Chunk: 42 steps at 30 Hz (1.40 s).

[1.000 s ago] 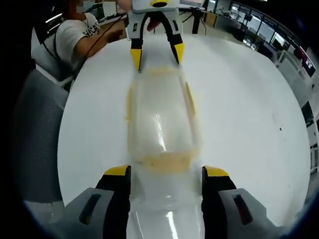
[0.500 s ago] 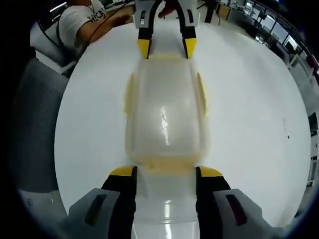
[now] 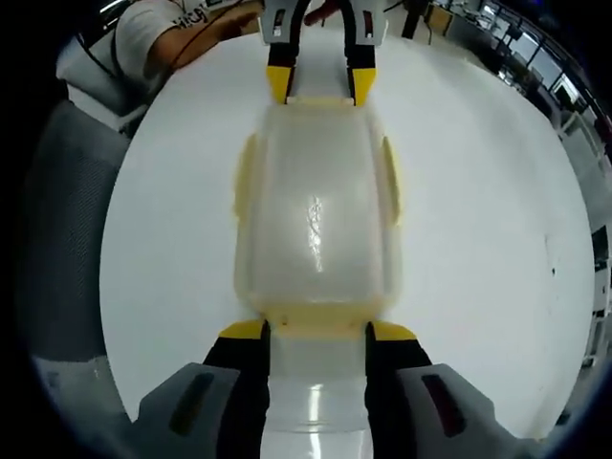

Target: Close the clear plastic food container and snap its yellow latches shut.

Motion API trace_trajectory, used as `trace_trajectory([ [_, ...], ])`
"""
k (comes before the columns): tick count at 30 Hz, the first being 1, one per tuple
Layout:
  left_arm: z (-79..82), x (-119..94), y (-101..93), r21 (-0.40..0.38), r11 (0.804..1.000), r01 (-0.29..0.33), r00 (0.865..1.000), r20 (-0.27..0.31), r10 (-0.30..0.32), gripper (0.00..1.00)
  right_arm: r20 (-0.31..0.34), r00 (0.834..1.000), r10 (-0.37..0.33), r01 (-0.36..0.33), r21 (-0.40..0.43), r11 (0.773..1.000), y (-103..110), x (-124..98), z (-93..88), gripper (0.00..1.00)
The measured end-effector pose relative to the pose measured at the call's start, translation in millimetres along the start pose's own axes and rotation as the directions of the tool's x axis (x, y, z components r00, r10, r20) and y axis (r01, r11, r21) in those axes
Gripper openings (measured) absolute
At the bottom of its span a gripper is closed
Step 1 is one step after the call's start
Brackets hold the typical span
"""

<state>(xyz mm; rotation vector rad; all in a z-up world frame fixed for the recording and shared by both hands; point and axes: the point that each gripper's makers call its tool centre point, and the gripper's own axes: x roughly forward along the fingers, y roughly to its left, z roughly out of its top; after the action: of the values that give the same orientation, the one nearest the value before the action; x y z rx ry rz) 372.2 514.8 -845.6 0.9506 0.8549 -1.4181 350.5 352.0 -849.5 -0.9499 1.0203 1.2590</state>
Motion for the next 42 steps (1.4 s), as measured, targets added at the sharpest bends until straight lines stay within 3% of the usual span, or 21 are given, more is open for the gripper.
trace_trajectory([
  [2, 0.5, -1.6, -6.6, -0.032, 0.999, 0.018, 1.0, 0.0, -0.018, 0.33, 0.01, 1.0, 0.009, -0.009, -0.014, 1.0, 0.3, -0.6, -0.8, 0.35],
  [8, 5.3, -13.4, -5.2, -0.018, 1.0, -0.005, 1.0, 0.011, 0.005, 0.33, 0.032, 0.999, 0.01, -0.009, -0.021, 1.0, 2.3, -13.6, 4.2, 0.35],
  [24, 34.4, -54.4, -5.4, -0.032, 0.999, -0.036, 0.999, 0.023, 0.037, 0.33, 0.045, 0.999, 0.001, 0.002, -0.055, 0.999, -1.2, -64.4, 10.0, 0.35],
  [35, 51.9, -58.6, -8.7, -0.042, 0.998, -0.041, 0.999, 0.004, 0.042, 0.33, 0.049, 0.999, 0.008, -0.005, -0.059, 0.998, 2.2, -75.9, -1.1, 0.35],
  [42, 70.1, -54.4, -9.0, -0.04, 0.998, -0.043, 0.999, -0.002, 0.043, 0.33, 0.034, 0.999, 0.007, -0.005, -0.065, 0.998, 2.9, -81.2, -18.7, 0.35],
])
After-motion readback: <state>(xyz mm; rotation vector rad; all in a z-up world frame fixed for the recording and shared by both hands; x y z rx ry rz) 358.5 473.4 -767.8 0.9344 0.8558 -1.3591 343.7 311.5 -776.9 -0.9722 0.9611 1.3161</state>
